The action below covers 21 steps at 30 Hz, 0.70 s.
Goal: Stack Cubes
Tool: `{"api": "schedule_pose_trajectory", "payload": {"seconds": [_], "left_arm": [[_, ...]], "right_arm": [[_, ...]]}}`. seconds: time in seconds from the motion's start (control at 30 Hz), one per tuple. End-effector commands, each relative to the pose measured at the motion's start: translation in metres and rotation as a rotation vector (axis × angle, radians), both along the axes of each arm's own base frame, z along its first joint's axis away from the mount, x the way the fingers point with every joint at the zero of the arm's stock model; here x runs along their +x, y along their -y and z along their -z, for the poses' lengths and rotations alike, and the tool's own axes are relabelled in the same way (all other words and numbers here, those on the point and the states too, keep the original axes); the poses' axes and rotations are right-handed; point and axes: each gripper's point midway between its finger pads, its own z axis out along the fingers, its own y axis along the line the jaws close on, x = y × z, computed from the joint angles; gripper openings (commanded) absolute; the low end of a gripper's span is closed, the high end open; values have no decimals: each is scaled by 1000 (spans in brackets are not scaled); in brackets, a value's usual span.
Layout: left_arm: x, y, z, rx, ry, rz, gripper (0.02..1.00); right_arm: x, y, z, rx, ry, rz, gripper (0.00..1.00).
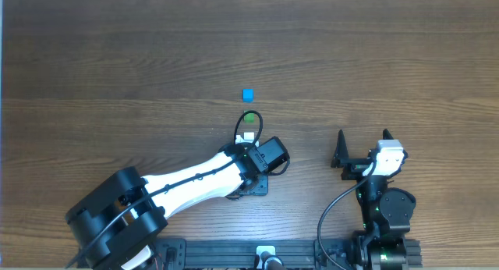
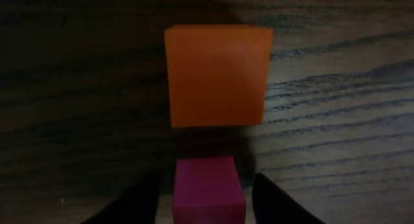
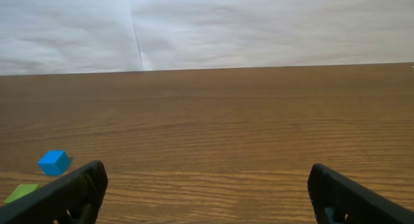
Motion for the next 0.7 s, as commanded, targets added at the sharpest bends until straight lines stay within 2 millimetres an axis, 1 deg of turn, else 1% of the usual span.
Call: {"api": "schedule_pose_trajectory", "payload": {"seconds": [0.03,0.17,0.47,0.6,0.7], "left_arm": [[1,-2,2,23,8,10,367],[1,-3,2,25,7,10,259],[1,-2,2,22,8,9,91],[4,3,-9,-10,29,8,38],[8,8,-27,-42,50,8,40]], "right_arm": [[0,-1,1,1,4,0,991],[0,-1,1,1,4,0,993],[0,-1,1,1,4,0,993],[0,-1,1,1,4,0,993],[0,-1,1,1,4,0,993]]}}
